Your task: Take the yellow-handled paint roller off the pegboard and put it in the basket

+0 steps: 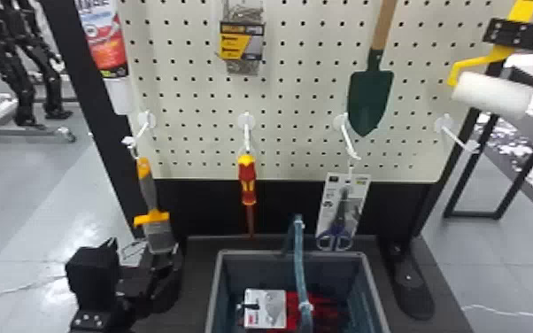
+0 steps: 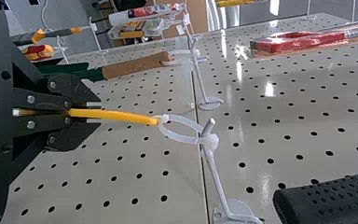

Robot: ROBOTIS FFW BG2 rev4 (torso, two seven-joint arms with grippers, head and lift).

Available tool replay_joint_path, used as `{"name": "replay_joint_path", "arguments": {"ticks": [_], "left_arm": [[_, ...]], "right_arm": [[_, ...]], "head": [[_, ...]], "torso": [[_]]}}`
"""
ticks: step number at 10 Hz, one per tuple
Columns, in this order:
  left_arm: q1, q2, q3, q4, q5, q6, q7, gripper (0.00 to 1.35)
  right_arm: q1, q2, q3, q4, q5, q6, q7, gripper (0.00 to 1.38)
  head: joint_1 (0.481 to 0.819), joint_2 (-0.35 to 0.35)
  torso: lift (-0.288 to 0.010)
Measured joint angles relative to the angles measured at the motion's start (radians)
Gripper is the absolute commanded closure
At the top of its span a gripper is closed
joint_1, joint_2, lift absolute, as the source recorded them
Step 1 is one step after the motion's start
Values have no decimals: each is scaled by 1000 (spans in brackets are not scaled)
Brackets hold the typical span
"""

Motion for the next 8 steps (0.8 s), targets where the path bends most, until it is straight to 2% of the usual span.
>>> {"name": "replay_joint_path", "arguments": {"ticks": [8], "left_arm": [[0, 0, -1, 2, 2, 0, 0, 142]], "right_arm": [[1, 2, 0, -5, -6, 0, -1, 1265]], "head": [[549, 0]], "torso": [[-100]]}}
